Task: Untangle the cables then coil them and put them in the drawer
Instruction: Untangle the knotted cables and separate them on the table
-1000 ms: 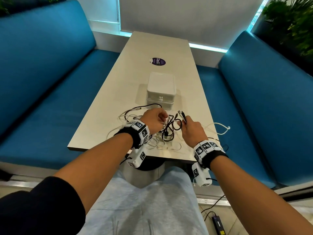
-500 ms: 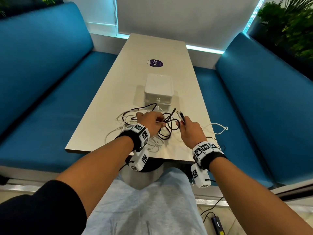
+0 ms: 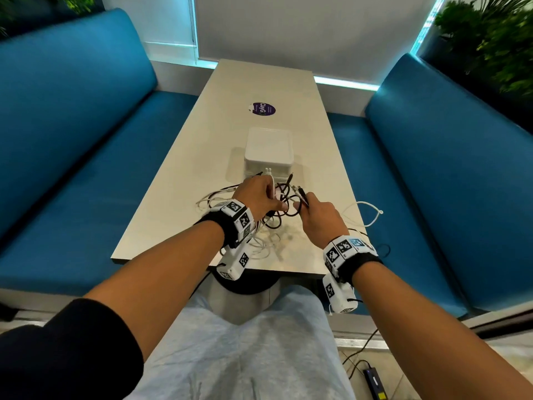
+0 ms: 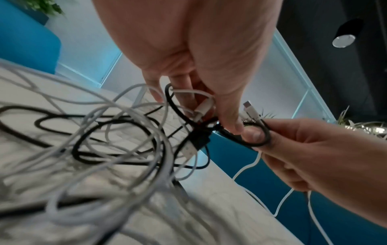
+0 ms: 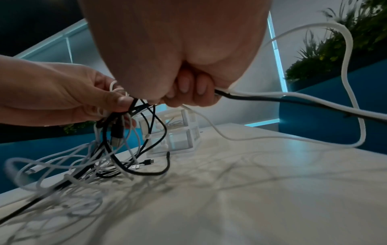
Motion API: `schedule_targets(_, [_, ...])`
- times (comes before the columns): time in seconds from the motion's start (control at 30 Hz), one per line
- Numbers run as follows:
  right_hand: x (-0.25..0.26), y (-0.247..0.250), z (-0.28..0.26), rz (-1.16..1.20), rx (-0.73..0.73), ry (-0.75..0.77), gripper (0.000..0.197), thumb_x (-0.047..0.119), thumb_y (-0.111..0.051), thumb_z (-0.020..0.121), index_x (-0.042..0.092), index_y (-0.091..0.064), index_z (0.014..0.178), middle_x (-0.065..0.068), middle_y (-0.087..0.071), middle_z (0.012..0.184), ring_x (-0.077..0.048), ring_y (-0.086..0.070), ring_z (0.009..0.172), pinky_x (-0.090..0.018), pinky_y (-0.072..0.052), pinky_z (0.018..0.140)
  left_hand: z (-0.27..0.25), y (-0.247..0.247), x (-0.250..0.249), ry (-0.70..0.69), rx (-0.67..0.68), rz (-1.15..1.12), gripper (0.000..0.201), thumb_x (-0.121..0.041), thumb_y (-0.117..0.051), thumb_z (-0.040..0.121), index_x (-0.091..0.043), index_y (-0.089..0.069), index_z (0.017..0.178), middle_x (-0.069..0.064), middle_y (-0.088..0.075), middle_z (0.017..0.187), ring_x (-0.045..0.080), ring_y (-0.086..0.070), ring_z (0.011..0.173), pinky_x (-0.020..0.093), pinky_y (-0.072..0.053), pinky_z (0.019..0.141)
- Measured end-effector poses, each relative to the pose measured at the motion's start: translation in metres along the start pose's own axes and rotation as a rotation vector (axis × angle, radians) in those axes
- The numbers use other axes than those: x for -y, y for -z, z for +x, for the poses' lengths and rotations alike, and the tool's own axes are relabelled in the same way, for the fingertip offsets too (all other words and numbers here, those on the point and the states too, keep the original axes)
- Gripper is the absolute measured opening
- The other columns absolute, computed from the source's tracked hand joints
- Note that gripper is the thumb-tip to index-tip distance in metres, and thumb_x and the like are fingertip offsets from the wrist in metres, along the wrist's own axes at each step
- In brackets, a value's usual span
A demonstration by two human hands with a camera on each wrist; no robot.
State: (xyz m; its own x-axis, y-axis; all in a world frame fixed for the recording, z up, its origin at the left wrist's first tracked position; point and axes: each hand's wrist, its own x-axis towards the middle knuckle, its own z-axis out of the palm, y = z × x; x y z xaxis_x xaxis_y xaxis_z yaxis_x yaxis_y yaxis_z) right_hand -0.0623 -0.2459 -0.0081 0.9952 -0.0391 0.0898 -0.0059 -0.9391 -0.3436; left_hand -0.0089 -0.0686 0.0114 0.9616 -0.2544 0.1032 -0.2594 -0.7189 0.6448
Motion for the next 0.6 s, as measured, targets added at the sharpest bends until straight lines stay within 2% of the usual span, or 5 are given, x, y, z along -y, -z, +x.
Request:
schedule_targets(0.13, [0.007,0.007,0.003,-0.077,0.012,0.054,0.028,0.042,-0.034,0.103,0.016,-0.043,0.108,-0.007,-0.056,0.076,-0.034,-0.055,0.066,-0.041,-0.049,0.059,0.004,0.003,0.004,-0.046,0.085,0.081,0.035,-0.051,-0.081,0.068,-0.031,-0.055,0.080,-0.011,-0.058,0.074,0.012,-0.057,0.070,0.029,-0.043,0.060])
schedule_targets(0.23, [0.010,0.007,0.003,-0.114,0.022,0.060,0.028,0.041,-0.034,0.103,0.015,-0.043,0.110,-0.007,-0.054,0.078,-0.033,-0.053,0.068,-0.040,-0.048,0.061,0.005,-0.002,0.009,0.002,0.079,0.094,0.051,-0.050,-0.083,0.064,-0.023,-0.053,0.094,-0.007,-0.062,0.083,0.017,-0.060,0.079,0.033,-0.050,0.070])
schedule_targets(0.33, [0.006,0.007,0.004,-0.110,0.020,0.018,0.029,0.040,-0.034,0.103,0.014,-0.043,0.111,-0.010,-0.056,0.081,-0.033,-0.052,0.068,-0.039,-0.044,0.060,0.002,-0.007,0.014,0.064,0.200,0.092,0.065,-0.056,-0.075,0.057,-0.020,-0.044,0.102,-0.001,-0.063,0.088,0.021,-0.061,0.080,0.038,-0.052,0.075])
schedule_targets(0.47, [-0.006,0.006,0.003,-0.113,0.022,-0.027,0.031,0.042,-0.035,0.103,0.014,-0.044,0.111,-0.014,-0.060,0.086,-0.037,-0.056,0.071,-0.039,-0.046,0.060,0.005,0.006,0.013,0.069,0.311,-0.142,0.031,-0.045,-0.054,0.074,-0.018,-0.054,0.090,0.004,-0.059,0.085,0.022,-0.054,0.079,0.047,-0.050,0.086])
schedule_targets(0.6, [-0.006,0.003,0.002,-0.089,0.024,-0.029,0.031,0.042,-0.034,0.102,0.014,-0.044,0.110,-0.014,-0.061,0.086,-0.037,-0.058,0.072,-0.042,-0.051,0.063,0.013,0.006,0.022,0.064,0.229,-0.097,0.013,-0.030,-0.056,0.089,-0.021,-0.064,0.095,-0.002,-0.065,0.090,0.022,-0.062,0.087,0.037,-0.051,0.089])
